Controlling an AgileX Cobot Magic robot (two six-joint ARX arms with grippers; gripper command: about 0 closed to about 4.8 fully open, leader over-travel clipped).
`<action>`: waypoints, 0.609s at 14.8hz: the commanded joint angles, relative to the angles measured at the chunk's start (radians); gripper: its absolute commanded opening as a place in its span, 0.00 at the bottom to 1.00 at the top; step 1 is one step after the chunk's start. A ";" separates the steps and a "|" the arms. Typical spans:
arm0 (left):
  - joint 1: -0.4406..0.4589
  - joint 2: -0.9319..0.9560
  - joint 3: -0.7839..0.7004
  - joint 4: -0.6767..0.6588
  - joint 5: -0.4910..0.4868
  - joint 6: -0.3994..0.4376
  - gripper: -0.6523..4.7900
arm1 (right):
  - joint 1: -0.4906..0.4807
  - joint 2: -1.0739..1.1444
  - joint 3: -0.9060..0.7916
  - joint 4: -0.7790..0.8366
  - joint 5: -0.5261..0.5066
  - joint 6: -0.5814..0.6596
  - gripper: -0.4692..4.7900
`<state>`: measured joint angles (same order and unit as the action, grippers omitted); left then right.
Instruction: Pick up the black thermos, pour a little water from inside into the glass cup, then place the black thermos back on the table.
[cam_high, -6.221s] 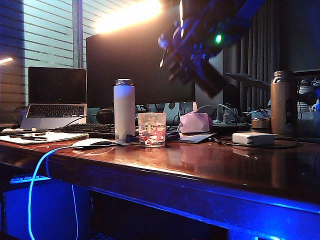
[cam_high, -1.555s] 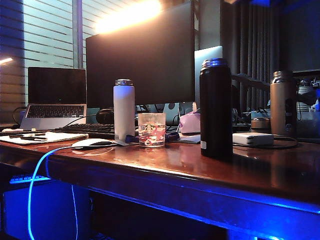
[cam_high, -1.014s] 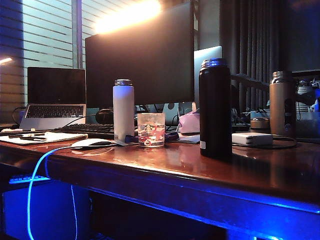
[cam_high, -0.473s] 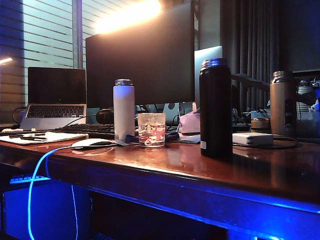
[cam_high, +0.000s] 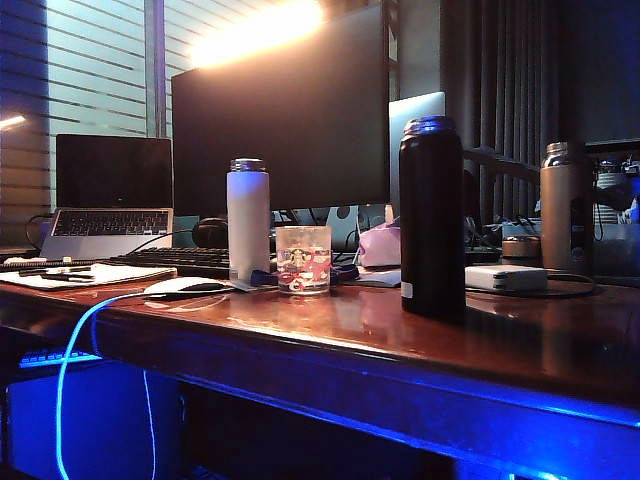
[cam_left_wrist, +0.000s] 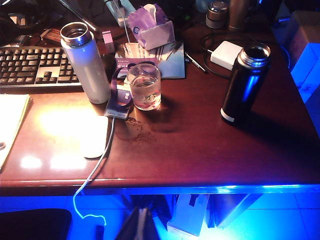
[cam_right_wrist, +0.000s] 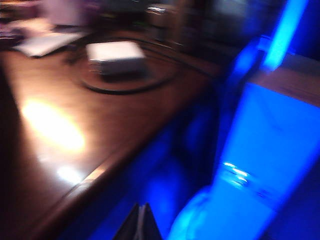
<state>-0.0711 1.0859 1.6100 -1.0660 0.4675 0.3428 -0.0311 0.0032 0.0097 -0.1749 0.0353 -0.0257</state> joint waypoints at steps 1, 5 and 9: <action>-0.001 -0.003 0.001 0.013 0.004 -0.002 0.12 | 0.002 -0.001 -0.003 0.006 0.032 0.024 0.09; -0.001 -0.003 0.001 0.013 0.004 -0.002 0.12 | 0.001 -0.001 -0.003 0.014 0.003 0.025 0.09; -0.001 -0.003 0.001 0.013 0.004 -0.002 0.12 | 0.001 -0.001 -0.003 0.014 0.004 0.025 0.09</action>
<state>-0.0711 1.0855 1.6100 -1.0660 0.4675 0.3428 -0.0303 0.0032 0.0097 -0.1738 0.0410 -0.0044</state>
